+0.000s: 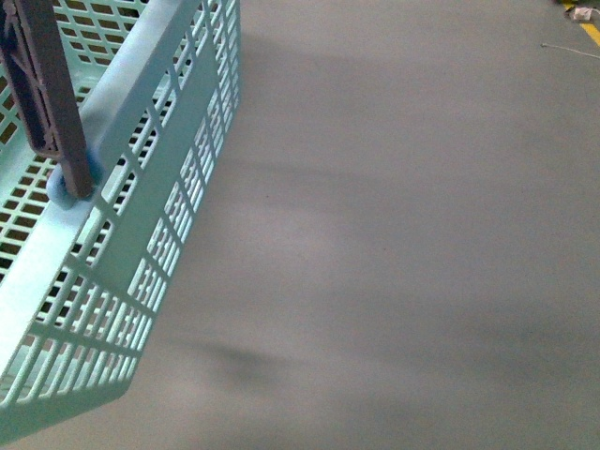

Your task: Pick lemon and mango into basket

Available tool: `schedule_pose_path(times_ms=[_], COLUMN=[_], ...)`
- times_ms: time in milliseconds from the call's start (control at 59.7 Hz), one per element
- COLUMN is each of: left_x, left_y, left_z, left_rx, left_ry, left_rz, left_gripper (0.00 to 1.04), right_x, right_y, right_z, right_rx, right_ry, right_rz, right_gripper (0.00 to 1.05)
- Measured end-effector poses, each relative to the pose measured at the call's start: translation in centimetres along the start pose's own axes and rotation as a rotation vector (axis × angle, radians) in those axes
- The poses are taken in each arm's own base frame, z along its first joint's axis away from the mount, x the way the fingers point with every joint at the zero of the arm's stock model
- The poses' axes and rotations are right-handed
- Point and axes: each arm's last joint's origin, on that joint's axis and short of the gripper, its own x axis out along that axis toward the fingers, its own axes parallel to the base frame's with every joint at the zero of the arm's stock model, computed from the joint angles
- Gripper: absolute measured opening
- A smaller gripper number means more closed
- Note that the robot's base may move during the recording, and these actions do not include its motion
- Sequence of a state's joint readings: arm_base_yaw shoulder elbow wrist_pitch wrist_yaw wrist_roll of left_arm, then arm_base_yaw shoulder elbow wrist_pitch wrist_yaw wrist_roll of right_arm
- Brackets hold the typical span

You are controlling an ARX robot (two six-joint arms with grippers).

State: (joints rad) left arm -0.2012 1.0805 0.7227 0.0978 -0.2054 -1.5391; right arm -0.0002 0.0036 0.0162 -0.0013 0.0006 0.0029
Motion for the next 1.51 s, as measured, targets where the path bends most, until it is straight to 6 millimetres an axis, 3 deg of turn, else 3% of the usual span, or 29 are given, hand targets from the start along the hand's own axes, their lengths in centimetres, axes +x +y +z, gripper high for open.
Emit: schedule_pose_path(times_ms=[1507], left_x=[-0.01], left_y=[-0.01], left_z=[0.0], left_rx=[0.0], left_ry=[0.0], left_rz=[0.0], left_gripper=[0.05], right_x=[0.0], right_y=[0.0], right_z=[0.0], right_rx=[0.0], right_ry=[0.0], right_rz=[0.001], right_gripper=[0.96])
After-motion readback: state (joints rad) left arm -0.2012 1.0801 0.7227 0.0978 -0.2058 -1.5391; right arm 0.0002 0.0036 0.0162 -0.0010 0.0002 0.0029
